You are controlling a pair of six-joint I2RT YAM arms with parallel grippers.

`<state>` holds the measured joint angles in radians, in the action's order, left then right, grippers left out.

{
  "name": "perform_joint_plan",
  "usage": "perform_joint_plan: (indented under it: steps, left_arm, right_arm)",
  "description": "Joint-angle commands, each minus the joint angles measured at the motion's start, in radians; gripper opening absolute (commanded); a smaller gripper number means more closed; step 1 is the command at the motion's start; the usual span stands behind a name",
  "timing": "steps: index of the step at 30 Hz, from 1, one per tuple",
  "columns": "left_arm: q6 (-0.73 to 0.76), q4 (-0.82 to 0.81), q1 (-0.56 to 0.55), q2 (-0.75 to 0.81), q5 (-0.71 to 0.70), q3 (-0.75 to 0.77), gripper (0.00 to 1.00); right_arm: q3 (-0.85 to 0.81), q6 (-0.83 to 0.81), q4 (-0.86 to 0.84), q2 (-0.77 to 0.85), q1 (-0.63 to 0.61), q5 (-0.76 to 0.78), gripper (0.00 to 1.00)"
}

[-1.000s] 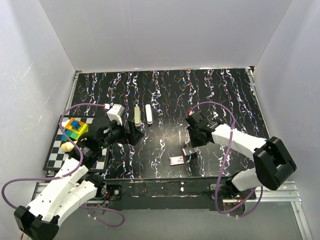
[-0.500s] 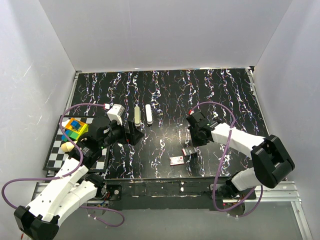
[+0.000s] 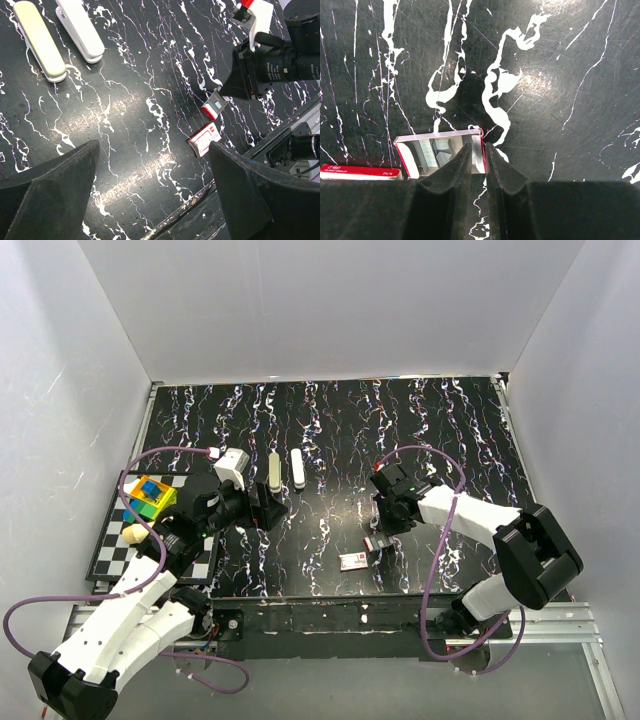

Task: Unload the staples from the stapler

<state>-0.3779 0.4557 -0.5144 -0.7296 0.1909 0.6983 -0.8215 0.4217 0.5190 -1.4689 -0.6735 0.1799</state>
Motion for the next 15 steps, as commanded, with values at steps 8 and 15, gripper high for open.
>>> perform_joint_plan:
  steps: [8, 15]
  left_arm:
    - [0.008, -0.003, -0.004, 0.006, -0.01, 0.0, 0.91]
    - [0.007, -0.003, -0.004, 0.001, -0.007, 0.003, 0.91]
  right_arm:
    - [0.01, 0.005, -0.031, -0.018, 0.006, -0.003, 0.22]
    - [0.01, 0.006, -0.027, -0.022, 0.006, -0.01, 0.16]
